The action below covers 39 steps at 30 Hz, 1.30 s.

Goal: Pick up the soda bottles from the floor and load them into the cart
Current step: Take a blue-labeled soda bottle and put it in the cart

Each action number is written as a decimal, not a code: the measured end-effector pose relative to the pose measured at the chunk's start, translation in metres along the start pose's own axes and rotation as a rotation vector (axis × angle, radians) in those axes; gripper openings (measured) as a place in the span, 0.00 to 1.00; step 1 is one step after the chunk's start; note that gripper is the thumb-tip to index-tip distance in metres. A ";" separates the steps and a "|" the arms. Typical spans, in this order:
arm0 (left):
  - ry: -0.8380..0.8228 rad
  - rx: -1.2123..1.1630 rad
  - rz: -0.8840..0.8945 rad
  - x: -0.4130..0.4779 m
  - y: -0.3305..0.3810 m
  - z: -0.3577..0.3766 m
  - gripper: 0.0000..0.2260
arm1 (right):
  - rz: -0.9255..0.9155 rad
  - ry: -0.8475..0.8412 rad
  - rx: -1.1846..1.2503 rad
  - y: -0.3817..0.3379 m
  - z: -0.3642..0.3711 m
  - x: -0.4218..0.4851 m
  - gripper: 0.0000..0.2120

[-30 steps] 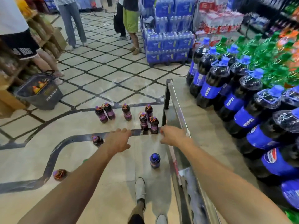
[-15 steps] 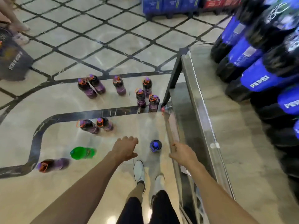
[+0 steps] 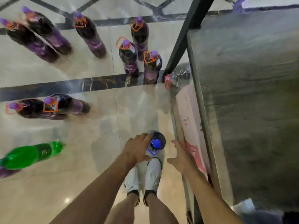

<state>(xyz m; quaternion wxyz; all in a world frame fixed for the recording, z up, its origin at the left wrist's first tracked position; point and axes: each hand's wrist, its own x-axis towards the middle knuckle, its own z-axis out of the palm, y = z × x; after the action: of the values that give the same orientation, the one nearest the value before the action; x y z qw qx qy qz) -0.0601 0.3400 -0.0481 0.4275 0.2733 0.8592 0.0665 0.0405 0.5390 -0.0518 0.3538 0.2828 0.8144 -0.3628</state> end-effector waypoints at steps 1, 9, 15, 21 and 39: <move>0.019 0.001 0.033 0.017 -0.005 0.011 0.47 | -0.016 -0.009 0.003 0.012 0.012 0.018 0.44; 0.210 -0.100 0.386 0.090 -0.042 0.063 0.42 | -0.189 -0.025 -0.032 0.035 0.045 0.077 0.52; 0.203 -0.201 0.394 0.099 -0.049 0.064 0.41 | -0.278 0.052 0.077 0.032 0.058 0.090 0.48; 0.180 -0.251 0.388 0.084 -0.049 0.040 0.38 | -0.314 0.056 0.091 0.014 0.047 0.079 0.43; 0.324 -0.160 0.325 -0.341 0.095 -0.345 0.42 | -0.587 0.042 -0.162 -0.270 -0.231 -0.345 0.40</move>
<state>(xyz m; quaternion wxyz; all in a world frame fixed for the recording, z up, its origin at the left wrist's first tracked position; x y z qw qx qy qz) -0.1213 0.2815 0.4386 0.2879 0.3591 0.8532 0.2453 -0.0355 0.4954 0.4354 0.2384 0.0135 0.8947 -0.3776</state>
